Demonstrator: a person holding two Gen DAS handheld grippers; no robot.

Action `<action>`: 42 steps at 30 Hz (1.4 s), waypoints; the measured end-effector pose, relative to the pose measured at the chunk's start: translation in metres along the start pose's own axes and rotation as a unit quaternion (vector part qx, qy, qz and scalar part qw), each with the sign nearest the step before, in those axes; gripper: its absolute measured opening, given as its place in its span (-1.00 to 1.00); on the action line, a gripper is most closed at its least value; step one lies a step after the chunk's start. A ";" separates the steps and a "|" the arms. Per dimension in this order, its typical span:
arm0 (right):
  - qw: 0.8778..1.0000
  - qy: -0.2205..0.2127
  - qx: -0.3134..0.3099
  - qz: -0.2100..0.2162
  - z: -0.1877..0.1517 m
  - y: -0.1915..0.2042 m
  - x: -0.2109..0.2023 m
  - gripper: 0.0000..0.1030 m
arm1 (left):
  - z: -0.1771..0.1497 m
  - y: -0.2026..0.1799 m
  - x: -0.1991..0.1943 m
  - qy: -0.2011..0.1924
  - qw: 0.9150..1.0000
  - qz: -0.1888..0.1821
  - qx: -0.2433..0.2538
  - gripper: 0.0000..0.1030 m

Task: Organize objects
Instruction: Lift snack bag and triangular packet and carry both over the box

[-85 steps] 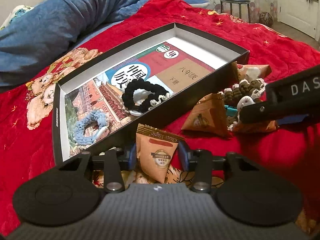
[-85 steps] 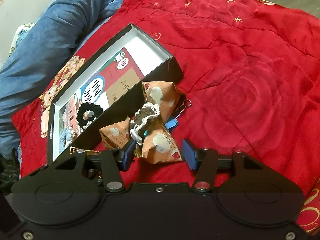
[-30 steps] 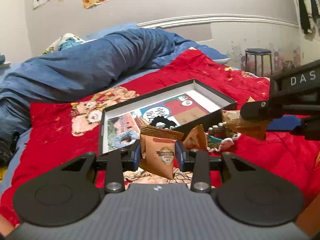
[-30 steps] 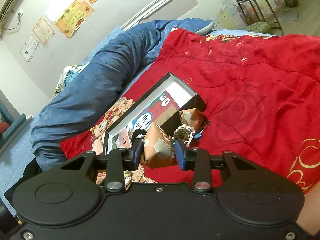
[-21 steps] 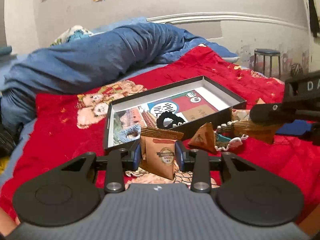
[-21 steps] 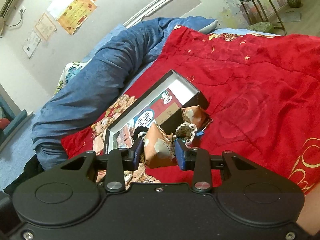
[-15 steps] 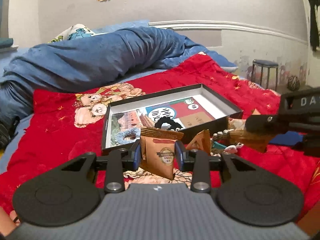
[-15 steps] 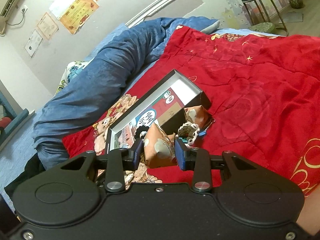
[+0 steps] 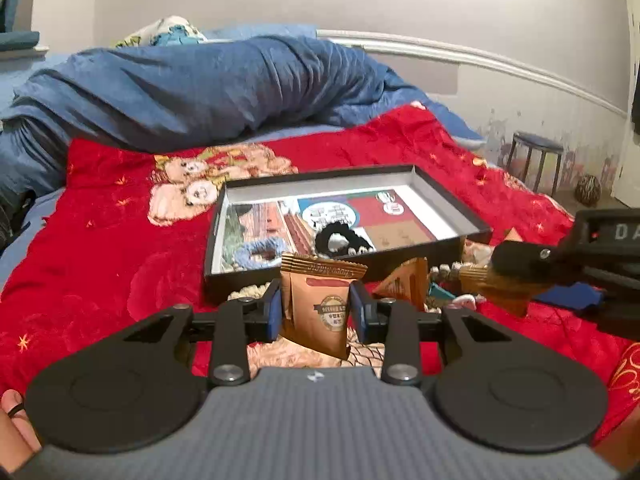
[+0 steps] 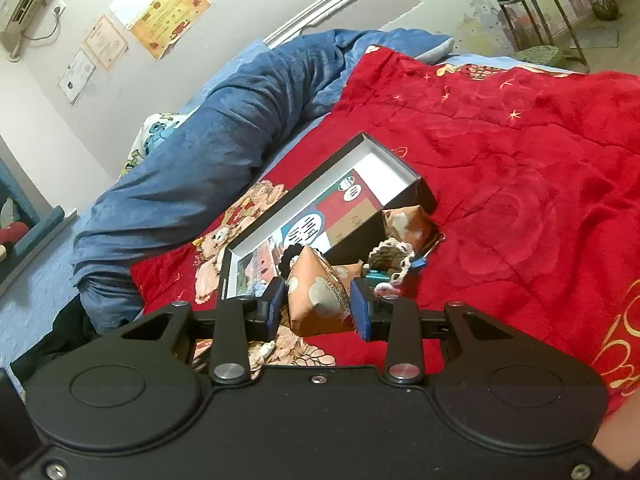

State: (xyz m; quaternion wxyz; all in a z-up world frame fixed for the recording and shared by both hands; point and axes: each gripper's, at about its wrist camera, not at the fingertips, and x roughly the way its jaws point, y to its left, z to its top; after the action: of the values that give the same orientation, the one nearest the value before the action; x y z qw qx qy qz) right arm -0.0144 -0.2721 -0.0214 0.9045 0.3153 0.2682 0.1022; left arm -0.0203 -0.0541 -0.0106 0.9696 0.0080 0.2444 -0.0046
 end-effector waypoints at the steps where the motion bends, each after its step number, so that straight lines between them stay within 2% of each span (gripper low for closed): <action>1: 1.000 0.000 0.001 0.002 0.000 0.000 0.001 -0.33 | 0.001 0.001 -0.001 -0.002 1.000 0.000 -0.002 -0.25; 8: 1.000 0.003 -0.013 0.017 -0.001 0.008 0.003 -0.33 | 0.002 0.006 -0.006 -0.018 1.000 0.000 -0.017 -0.25; 15: 1.000 -0.001 -0.004 0.027 0.000 0.007 -0.003 -0.33 | 0.005 -0.001 -0.011 -0.024 1.000 -0.003 0.008 -0.25; 19: 0.999 0.000 -0.011 0.034 0.001 0.010 -0.012 -0.33 | 0.012 0.001 -0.022 -0.032 0.999 -0.018 0.000 -0.26; 25: 0.999 0.010 -0.009 0.040 0.010 0.017 -0.013 -0.33 | 0.038 0.005 -0.038 -0.071 0.996 -0.036 0.031 -0.26; 31: 0.998 0.023 -0.025 0.051 0.022 0.042 -0.014 -0.33 | 0.072 0.054 -0.061 -0.110 0.990 -0.084 0.025 -0.26; 34: 0.996 0.056 -0.042 0.049 0.025 0.056 -0.009 -0.33 | 0.088 0.085 -0.059 -0.117 0.988 -0.099 0.009 -0.26; 38: 0.992 0.098 -0.067 0.047 0.031 0.080 -0.002 -0.33 | 0.099 0.122 -0.040 -0.106 0.984 -0.138 -0.039 -0.26; 40: 0.990 0.106 -0.090 0.035 0.036 0.097 0.002 -0.33 | 0.103 0.135 -0.019 -0.082 0.982 -0.160 -0.055 -0.26; 42: 0.988 0.104 -0.112 0.020 0.042 0.115 0.008 -0.33 | 0.108 0.140 -0.004 -0.069 0.984 -0.158 -0.052 -0.26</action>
State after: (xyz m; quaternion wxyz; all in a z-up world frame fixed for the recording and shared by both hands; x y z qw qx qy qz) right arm 0.0135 -0.2016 0.0747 0.8990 0.2048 0.3418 0.1819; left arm 0.0295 0.0835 0.0884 0.9704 -0.0817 0.1747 -0.1453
